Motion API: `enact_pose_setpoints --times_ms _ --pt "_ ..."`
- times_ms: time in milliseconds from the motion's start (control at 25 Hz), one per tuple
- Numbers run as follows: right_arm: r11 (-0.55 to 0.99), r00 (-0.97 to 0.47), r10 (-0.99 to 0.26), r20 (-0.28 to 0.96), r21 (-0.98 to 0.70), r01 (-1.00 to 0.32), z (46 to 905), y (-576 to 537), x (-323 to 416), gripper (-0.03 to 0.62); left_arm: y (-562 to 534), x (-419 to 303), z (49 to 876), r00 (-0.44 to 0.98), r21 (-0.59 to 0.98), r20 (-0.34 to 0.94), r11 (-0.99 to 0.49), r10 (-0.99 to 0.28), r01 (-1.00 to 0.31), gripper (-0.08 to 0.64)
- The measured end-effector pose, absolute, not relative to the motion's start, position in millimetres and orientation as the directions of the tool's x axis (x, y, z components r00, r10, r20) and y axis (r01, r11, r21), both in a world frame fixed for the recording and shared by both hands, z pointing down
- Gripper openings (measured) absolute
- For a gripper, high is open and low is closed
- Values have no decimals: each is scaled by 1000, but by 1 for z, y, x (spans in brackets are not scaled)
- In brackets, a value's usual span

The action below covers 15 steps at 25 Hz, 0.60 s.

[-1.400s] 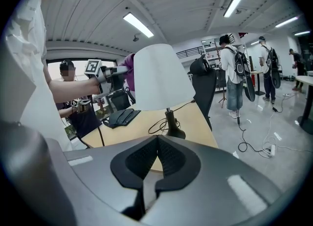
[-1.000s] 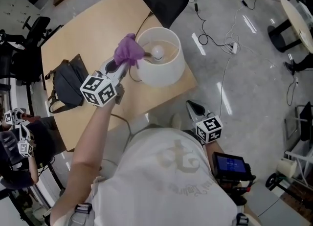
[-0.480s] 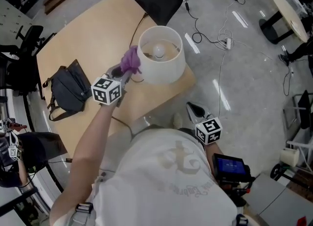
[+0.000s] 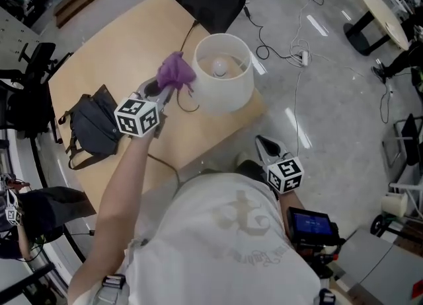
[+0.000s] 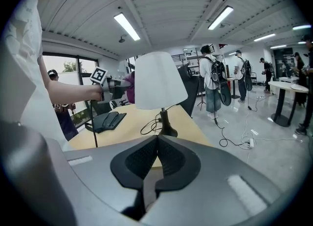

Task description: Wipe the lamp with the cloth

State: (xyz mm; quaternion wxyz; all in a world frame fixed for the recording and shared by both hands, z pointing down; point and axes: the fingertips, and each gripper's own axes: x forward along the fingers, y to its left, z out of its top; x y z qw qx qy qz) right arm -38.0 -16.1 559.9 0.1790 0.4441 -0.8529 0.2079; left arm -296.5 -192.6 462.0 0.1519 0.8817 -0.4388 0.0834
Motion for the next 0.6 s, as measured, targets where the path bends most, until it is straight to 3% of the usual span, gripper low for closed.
enact_pose_setpoints --times_ms 200,400,600 --pt "512 -539 -691 482 -199 -835 562 -14 -46 14 -222 -298 408 630 178 202 -604 -750 -777 74" --pt "492 -527 -703 477 -208 -845 564 -18 -46 14 -246 -288 389 659 158 200 -640 -725 -752 74" --pt "478 -514 -708 484 -208 -854 566 -20 -41 14 -245 -255 401 773 297 212 -714 -598 -634 75"
